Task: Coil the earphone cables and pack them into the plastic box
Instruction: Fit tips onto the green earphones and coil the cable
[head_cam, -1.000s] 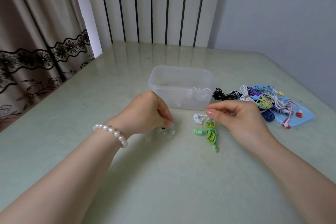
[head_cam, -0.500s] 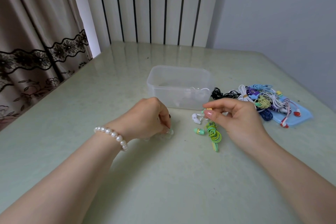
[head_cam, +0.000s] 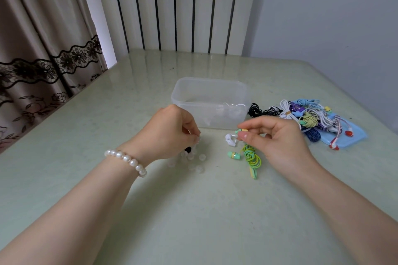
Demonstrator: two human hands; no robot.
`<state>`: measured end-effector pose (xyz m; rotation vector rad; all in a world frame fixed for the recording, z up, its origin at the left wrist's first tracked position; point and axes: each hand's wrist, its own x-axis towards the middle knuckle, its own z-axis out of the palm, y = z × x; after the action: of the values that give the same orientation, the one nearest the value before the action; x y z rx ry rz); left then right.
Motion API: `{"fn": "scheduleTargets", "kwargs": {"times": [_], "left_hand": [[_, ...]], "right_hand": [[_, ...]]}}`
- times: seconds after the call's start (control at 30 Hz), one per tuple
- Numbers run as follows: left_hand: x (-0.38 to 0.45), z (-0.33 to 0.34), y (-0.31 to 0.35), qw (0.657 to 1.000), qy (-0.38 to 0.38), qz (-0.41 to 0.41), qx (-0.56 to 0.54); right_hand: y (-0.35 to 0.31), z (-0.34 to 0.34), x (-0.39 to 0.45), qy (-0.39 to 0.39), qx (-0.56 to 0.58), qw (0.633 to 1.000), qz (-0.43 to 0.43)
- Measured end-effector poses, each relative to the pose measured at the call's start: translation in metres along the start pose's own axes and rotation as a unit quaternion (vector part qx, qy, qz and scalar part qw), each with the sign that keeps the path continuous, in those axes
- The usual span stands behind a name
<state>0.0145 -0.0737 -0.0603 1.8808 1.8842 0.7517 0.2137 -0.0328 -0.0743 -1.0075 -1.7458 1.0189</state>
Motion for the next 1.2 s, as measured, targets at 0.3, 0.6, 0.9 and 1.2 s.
{"fn": "scheduleTargets", "kwargs": {"times": [0.3, 0.6, 0.9, 1.2], "left_hand": [[0.003, 0.008, -0.005, 0.999, -0.020, -0.020, 0.024], [0.002, 0.000, 0.001, 0.977, 0.042, -0.087, -0.192], [0.008, 0.012, -0.006, 0.978, 0.038, -0.090, -0.185], [0.002, 0.021, -0.005, 0.994, 0.034, 0.089, 0.053]], "right_hand": [[0.001, -0.001, 0.001, -0.002, -0.004, 1.000, 0.005], [0.003, -0.001, 0.002, 0.003, -0.011, 1.000, 0.001], [0.003, 0.000, 0.002, -0.004, -0.010, 1.000, 0.007], [0.004, 0.000, 0.002, -0.005, -0.016, 1.000, 0.007]]}}
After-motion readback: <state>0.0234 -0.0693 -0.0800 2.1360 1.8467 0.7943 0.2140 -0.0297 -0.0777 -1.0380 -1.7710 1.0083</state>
